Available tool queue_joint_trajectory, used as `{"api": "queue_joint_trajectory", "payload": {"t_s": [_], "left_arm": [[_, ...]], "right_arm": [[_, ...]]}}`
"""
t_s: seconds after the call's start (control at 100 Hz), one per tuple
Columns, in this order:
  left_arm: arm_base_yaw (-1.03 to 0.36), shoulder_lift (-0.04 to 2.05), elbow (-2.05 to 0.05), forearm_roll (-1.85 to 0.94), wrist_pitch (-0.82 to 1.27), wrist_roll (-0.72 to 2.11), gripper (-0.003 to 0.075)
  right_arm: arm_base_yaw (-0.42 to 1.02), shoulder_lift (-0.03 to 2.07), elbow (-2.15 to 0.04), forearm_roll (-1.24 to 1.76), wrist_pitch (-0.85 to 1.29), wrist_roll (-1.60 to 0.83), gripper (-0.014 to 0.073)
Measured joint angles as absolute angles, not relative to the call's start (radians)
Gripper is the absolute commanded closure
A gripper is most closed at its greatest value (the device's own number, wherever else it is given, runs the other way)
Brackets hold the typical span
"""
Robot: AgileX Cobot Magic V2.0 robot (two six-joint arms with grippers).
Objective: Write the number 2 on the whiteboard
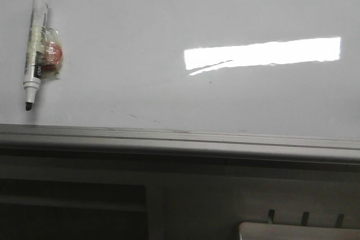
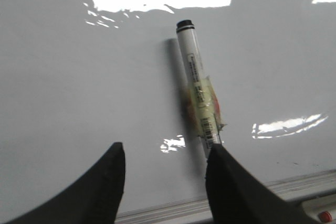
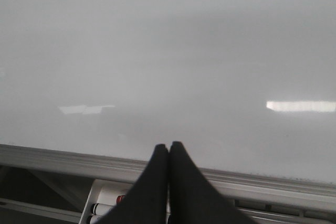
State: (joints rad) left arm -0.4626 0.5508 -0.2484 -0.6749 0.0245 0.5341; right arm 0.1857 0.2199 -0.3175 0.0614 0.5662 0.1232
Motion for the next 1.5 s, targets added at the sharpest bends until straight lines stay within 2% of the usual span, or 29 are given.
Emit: {"api": "queue_joint_trajectory", "payload": {"t_s": [0.22,0.41,0.78,1.5], "left_arm": [[-0.633,0.735,-0.260,-0.691,-0.123,0.534,0.0391],[-0.714,0.870,-0.299,-0.699,-0.214,0.536,0.0391],[-0.718,1.039,-0.336,-0.799,-0.278,0.530,0.0392],[-0.720,1.089,-0.387,-0.811,-0.273,0.484,0.0408]], "right_arm": [[0.186,0.220,-0.317,0.061,0.562,0.123,0.0664],[0.186,0.220,-0.317,0.061,0.561,0.123,0.0664],[0.186,0.220,-0.317,0.061,0.561,0.123,0.0664],[0.186,0.220,-0.317,0.061,0.558,0.123,0.0664]]}}
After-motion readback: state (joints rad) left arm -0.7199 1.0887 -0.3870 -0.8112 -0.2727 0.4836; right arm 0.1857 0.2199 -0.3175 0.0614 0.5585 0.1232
